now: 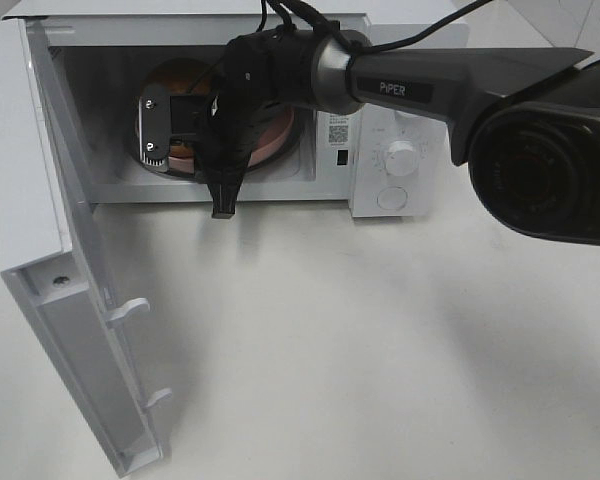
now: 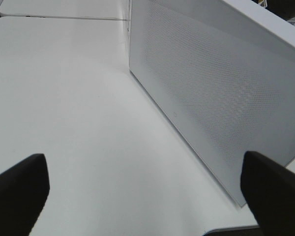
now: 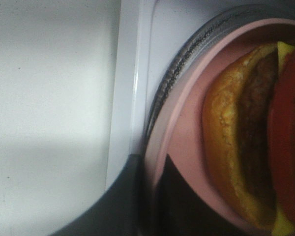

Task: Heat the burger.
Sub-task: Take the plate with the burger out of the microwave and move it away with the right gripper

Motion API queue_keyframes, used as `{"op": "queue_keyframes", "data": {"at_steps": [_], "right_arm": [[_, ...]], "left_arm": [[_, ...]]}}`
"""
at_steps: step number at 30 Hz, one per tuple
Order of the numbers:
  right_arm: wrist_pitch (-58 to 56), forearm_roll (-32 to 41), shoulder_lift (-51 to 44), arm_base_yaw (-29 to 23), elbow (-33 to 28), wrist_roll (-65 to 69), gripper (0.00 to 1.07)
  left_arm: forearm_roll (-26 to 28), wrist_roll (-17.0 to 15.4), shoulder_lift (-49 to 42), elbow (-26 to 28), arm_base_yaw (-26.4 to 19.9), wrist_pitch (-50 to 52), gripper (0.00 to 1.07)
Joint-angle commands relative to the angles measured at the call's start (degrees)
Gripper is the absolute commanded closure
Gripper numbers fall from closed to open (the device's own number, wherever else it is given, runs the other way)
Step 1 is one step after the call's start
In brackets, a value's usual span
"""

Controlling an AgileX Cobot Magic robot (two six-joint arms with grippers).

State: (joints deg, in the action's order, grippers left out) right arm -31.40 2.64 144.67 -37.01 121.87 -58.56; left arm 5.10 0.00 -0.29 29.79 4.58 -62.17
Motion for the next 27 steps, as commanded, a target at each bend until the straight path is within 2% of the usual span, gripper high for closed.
{"op": "queue_keyframes", "data": {"at_steps": [1,10,16,20,23,27], "right_arm": [[-1.32,-0.92,-0.63,0.74,-0.29,-1.55,1.07],[-2.29,-0.17,-3.78,0.69,-2.69,-5.33,1.07],[2.64,0.29,-8.08,0.23,-10.14,-7.62,1.07],[4.41,1.15,-9.97,0.17,-12.83,-9.34,1.07],[7.73,2.35,-12.78,0.17,-18.11,-10.83,1.07],[9.63,2.86,-14.73,0.06,-21.26,-11.92,1.07]], "left_arm": [[0.29,0.0,-0.97,-0.06,-0.11,0.74,0.09],[0.29,0.0,-0.97,-0.06,-0.11,0.74,0.09],[0.29,0.0,-0.97,-0.06,-0.11,0.74,0.09],[0.29,0.0,-0.97,-0.06,-0.11,0.74,0.09],[0.29,0.0,-0.97,-0.06,-0.11,0.74,0.09],[0.29,0.0,-0.97,-0.06,-0.11,0.74,0.09]]}}
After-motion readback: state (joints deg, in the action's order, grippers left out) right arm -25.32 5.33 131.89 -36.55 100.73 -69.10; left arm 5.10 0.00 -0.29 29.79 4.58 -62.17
